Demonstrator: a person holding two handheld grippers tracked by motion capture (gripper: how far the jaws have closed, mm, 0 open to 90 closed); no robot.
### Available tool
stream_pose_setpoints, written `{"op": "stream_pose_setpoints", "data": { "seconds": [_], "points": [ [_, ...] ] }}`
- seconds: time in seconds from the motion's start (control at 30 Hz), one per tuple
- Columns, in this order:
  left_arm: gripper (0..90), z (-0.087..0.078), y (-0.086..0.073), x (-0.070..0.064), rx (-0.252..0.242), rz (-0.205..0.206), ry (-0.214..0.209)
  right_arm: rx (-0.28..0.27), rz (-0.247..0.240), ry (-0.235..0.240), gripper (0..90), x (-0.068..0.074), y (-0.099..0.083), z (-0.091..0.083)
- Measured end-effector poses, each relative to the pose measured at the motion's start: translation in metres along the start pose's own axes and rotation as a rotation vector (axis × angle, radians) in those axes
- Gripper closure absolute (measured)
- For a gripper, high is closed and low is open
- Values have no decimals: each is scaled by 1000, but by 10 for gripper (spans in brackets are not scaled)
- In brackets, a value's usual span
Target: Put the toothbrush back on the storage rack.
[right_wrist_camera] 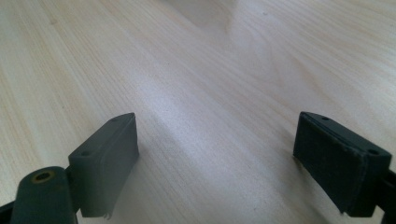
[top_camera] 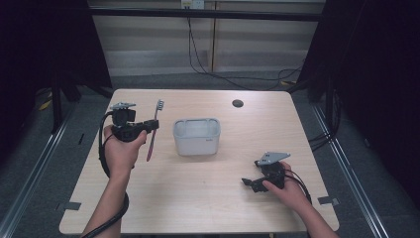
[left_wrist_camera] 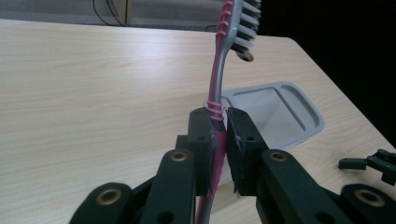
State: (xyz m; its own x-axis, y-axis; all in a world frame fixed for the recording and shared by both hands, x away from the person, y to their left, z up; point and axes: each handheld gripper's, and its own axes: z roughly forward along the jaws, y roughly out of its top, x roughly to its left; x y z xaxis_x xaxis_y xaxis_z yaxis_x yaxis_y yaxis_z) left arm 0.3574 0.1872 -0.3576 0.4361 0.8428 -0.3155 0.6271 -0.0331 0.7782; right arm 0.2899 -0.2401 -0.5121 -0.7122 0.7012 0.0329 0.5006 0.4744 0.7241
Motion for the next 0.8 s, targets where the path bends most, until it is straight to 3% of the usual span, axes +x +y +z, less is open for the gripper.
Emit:
{"op": "stream_pose_setpoints", "data": {
  "seconds": [0.8],
  "points": [
    [806,4,13,-13,-89,20,-6,0,0,1,133,0,0,0]
  ]
}}
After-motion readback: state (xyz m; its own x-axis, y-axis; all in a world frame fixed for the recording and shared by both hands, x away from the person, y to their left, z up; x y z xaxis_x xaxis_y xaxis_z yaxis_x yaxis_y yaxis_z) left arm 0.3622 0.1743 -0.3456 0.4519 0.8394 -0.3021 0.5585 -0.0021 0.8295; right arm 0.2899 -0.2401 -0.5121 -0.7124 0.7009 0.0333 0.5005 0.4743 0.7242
